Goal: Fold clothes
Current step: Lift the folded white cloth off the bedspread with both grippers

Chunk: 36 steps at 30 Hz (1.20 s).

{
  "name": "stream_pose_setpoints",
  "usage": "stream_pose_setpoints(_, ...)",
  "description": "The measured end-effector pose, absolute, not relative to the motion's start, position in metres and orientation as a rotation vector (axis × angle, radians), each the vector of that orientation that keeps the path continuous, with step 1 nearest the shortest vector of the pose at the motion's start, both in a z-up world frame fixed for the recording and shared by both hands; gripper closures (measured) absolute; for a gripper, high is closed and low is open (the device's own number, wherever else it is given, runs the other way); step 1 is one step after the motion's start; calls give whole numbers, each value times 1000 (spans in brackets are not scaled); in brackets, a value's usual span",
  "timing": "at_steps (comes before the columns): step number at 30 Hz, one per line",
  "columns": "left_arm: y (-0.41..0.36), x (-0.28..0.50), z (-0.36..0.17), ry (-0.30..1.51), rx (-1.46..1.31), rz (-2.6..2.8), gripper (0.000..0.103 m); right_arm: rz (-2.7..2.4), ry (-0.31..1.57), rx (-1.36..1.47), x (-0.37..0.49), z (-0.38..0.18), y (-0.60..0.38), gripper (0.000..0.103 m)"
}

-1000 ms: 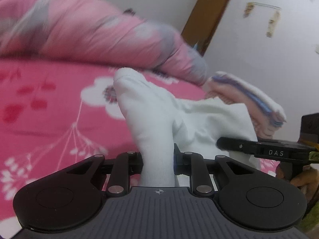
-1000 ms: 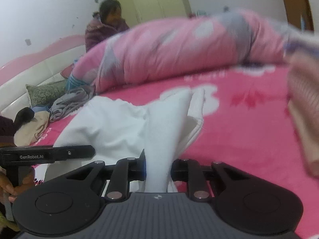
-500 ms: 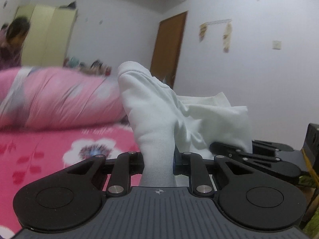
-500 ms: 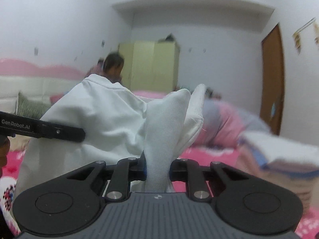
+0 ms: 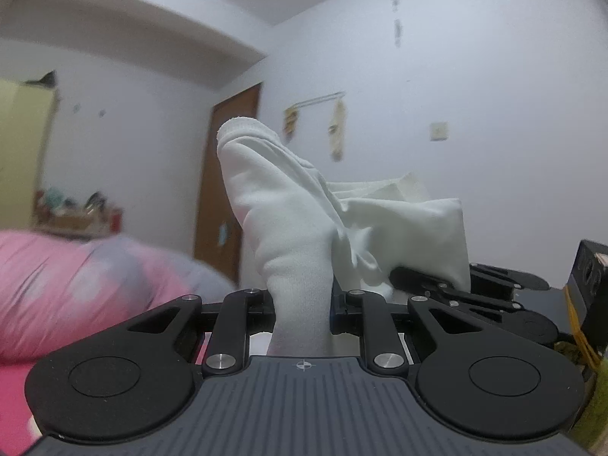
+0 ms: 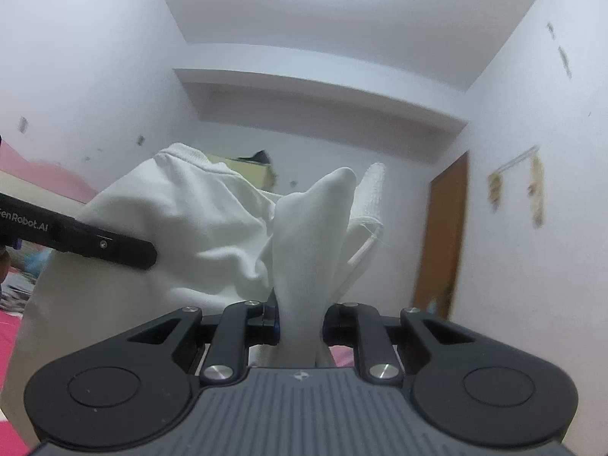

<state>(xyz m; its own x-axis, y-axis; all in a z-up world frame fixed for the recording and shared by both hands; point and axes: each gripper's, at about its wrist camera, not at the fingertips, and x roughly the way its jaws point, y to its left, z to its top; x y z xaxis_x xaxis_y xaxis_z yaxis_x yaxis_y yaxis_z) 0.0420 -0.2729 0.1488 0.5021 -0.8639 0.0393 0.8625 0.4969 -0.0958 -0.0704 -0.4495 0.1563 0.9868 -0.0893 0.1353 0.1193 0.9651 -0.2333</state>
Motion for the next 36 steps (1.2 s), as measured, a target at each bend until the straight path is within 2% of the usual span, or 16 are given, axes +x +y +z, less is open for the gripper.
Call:
stream_pose_setpoints(5,-328,77,168,25,-164,-1107,84,-175,-110,-286,-40,194,-490,84)
stream_pose_setpoints(10,-376,108,178,18,-176,-1140,84,-216,-118,-292,-4,204,-516,84)
stream_pose_setpoints(20,-431,151,177,37,-126,-1157,84,-230,-115,-229,62,188,-573,84)
stream_pose_setpoints(36,-449,188,157,141,-136,-1165,84,-139,-94,-179,103,159,-620,84)
